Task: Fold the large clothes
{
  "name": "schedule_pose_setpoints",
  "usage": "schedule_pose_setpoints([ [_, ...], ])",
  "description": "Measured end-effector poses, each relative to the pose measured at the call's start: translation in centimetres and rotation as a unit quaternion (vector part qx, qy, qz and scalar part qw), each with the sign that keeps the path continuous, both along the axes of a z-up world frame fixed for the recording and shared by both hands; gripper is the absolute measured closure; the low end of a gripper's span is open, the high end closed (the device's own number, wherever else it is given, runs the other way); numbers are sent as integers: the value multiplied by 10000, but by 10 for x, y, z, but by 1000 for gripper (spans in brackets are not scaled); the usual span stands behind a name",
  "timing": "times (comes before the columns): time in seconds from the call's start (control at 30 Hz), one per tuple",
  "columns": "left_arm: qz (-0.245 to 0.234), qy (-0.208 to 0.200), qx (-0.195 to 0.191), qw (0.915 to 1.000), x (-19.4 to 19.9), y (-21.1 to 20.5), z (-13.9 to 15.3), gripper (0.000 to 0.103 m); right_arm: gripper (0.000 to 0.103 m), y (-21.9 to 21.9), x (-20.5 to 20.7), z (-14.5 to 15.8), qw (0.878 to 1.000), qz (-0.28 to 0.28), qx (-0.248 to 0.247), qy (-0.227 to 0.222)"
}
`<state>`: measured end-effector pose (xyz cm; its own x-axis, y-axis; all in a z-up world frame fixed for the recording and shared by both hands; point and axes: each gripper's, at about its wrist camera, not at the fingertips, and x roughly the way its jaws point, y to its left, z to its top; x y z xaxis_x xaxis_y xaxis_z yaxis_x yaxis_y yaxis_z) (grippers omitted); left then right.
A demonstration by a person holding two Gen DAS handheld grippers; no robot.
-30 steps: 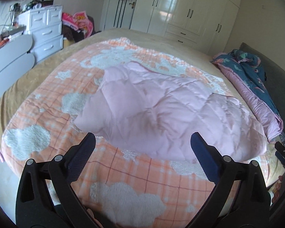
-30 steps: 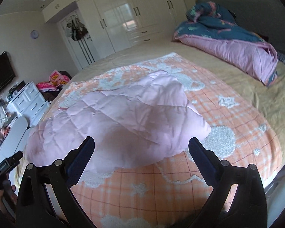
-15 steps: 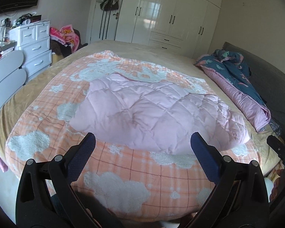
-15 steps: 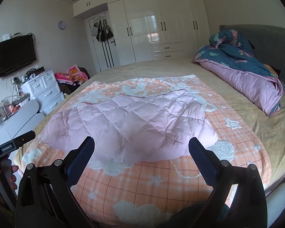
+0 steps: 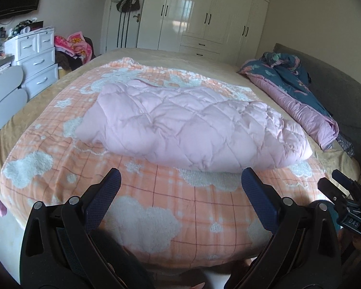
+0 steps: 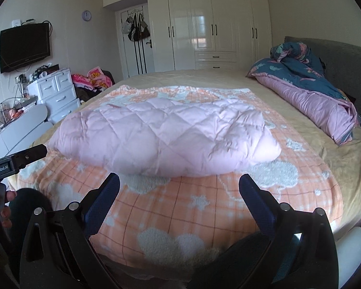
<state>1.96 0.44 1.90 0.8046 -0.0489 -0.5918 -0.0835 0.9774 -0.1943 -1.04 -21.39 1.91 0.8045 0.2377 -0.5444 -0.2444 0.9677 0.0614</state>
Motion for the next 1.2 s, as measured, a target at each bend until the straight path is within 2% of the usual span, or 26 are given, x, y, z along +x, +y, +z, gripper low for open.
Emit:
schedule_pose_setpoints([
  [0.27,-77,151,102,9998,4,-8,-11,9,4,4,4,-8,10000,65,-3,72],
  [1.2,-67,102,99,9999,-2,-7,-3,9,4,6,0,-1,10000,81,-27,13],
])
